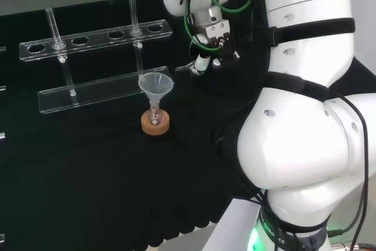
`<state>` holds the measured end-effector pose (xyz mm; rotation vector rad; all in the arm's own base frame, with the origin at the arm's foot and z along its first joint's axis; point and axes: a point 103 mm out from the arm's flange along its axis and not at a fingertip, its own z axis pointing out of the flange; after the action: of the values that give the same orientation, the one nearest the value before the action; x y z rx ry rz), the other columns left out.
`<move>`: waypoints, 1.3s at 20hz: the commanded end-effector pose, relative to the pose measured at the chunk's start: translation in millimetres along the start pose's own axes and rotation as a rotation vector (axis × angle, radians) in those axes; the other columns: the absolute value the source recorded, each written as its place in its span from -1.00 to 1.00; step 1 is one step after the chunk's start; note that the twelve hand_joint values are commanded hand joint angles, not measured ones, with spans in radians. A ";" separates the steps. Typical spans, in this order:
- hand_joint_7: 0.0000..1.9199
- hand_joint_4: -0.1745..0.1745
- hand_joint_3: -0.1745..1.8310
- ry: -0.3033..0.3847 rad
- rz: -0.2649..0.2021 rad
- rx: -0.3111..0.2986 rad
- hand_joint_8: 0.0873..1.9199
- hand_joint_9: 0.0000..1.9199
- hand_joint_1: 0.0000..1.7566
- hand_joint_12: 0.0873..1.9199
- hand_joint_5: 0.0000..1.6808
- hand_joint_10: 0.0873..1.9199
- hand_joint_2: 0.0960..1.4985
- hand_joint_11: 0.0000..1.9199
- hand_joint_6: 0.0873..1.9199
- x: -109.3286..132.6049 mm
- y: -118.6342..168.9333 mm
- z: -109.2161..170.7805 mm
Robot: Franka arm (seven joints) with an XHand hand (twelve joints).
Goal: Pick up the weighing funnel.
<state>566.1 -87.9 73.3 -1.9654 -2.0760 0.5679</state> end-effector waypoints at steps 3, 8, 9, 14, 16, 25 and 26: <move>-0.47 0.83 -0.39 -0.027 0.023 -0.034 -0.38 -0.15 0.14 0.29 0.30 -0.55 -0.02 -0.46 -0.32 2.1 0.7 -0.8; -0.38 1.00 -0.28 -0.038 0.046 -0.051 -0.42 -0.03 0.23 0.19 0.38 -0.64 -0.05 -0.32 -0.20 1.3 -2.6 -7.6; -0.38 1.00 -0.26 -0.038 0.049 -0.056 -0.42 -0.02 0.23 0.18 0.38 -0.65 -0.07 -0.31 -0.19 -0.3 -4.2 -9.3; -0.36 1.00 -0.22 -0.034 0.060 -0.060 -0.42 0.00 0.23 0.17 0.38 -0.67 -0.10 -0.28 -0.17 -7.3 -11.2 -13.8; -0.36 1.00 -0.20 -0.034 0.062 -0.064 -0.41 0.00 0.23 0.16 0.38 -0.67 -0.11 -0.27 -0.16 -10.0 -14.5 -16.4; -0.35 1.00 -0.20 -0.082 0.075 -0.058 -0.41 0.01 0.23 0.16 0.38 -0.68 -0.11 -0.26 -0.16 -23.4 -31.0 -37.5; -0.35 1.00 -0.20 -0.088 0.076 -0.058 -0.41 0.01 0.23 0.16 0.38 -0.68 -0.11 -0.26 -0.16 -24.2 -33.3 -40.6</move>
<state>559.4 -102.9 111.8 -2.0835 -2.0894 0.5898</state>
